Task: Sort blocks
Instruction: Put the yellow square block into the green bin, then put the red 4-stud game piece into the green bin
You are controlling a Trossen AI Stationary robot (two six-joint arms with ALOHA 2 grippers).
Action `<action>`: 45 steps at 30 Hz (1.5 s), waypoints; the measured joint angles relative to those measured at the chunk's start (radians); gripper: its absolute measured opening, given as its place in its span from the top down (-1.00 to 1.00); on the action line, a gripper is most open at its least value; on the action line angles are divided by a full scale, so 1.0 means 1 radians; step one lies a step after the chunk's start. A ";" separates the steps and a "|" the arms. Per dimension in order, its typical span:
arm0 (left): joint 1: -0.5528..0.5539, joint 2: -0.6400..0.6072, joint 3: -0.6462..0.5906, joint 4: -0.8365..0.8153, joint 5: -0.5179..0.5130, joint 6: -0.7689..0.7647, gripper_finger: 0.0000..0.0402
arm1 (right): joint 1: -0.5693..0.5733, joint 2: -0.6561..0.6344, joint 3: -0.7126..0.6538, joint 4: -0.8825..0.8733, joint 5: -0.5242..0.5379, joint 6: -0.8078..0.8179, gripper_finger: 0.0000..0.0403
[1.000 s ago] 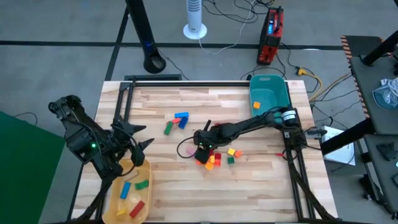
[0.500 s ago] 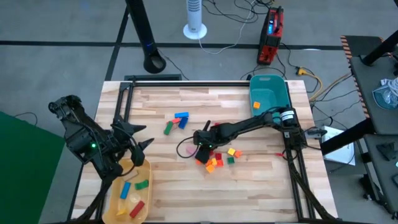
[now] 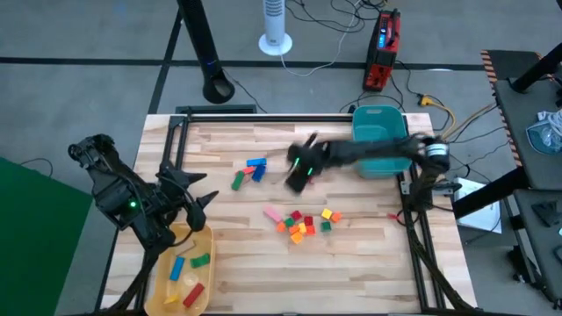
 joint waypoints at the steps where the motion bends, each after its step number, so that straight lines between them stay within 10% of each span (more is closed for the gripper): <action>1: 0.003 0.000 0.000 0.000 0.000 0.003 -0.34 | -0.051 -0.032 0.000 -0.041 0.019 0.000 0.38; 10: 0.014 0.000 0.000 0.001 0.000 0.005 -0.34 | -0.538 -0.234 -0.039 -0.355 0.153 0.040 0.38; 19: 0.018 0.000 0.000 0.001 0.001 0.006 -0.34 | -0.731 -0.278 -0.177 -0.275 0.116 0.039 0.38; 30: 0.036 0.000 0.000 0.001 0.003 0.006 -0.34 | -0.728 -0.287 -0.201 -0.222 0.105 0.047 -0.18; 45: 0.123 -0.014 0.000 0.014 0.169 0.081 -0.34 | -0.258 -0.353 -0.201 -0.120 0.088 0.269 0.06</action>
